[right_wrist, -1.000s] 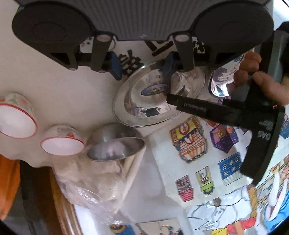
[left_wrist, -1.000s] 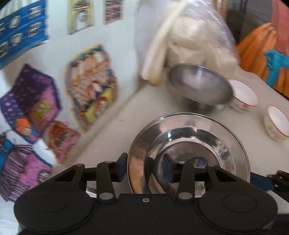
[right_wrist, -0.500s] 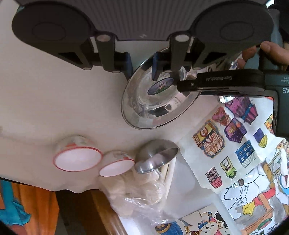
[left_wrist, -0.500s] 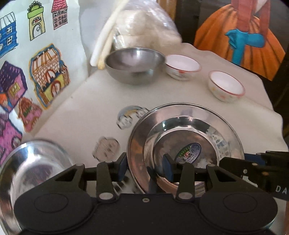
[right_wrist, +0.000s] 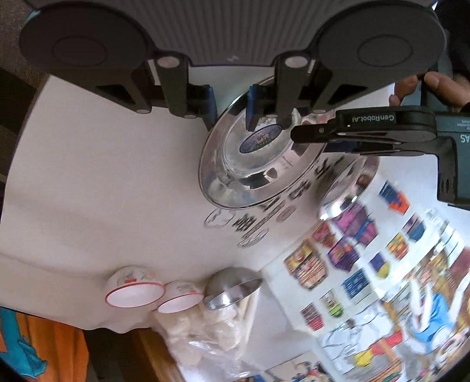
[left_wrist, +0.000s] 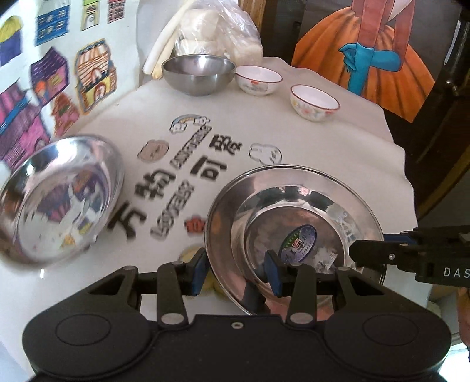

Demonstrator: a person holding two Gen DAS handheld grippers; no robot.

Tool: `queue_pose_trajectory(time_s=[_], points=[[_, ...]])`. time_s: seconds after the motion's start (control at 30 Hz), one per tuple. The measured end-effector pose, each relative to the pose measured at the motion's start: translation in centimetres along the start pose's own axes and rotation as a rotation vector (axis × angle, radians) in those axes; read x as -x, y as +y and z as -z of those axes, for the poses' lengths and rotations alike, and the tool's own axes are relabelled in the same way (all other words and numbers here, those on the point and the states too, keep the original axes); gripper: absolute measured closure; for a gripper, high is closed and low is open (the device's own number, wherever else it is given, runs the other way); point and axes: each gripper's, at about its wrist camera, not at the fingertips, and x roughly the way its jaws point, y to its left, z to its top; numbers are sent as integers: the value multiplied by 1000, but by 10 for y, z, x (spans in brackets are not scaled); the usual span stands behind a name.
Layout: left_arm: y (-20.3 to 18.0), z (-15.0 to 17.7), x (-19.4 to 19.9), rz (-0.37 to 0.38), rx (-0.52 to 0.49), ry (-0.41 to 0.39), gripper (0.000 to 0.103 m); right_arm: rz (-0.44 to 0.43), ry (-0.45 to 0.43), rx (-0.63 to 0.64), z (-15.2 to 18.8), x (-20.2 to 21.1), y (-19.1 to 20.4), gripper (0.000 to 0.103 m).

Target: Organize plates and bowls

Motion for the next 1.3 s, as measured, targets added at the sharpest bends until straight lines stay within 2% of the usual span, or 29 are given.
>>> queue_pose_trajectory(time_s=[0.27,0.33,0.4,0.5,0.57,0.67,0.93,1.0,1.1,1.23,1.3], points=[[2,15,15,-31,32,-25,59,-4,1,45,16,4,13,77],[4,17,21,-39,43,-44,57,11,-15,56,18,6,14,68],[7,20,29,-43,72,-70,46,22,-39,69,20,13,14,52],[11,31,46,-63,119,-129,31,60,-72,80,23,25,14,40],[12,41,58,-78,140,-160,29,78,-87,81,27,36,13,36],[12,57,79,-87,161,-195,24,99,-114,69,37,58,9,29],[7,75,150,-80,180,-326,15,134,-239,70,55,152,5,22],[4,71,168,-76,179,-364,10,163,-273,117,50,178,13,18],[-1,55,194,-80,155,-429,8,210,-322,233,31,211,36,15],[-7,23,223,-117,134,-508,2,219,-360,354,-11,240,70,12],[-11,7,231,-153,123,-542,1,212,-378,411,-30,249,87,4]])
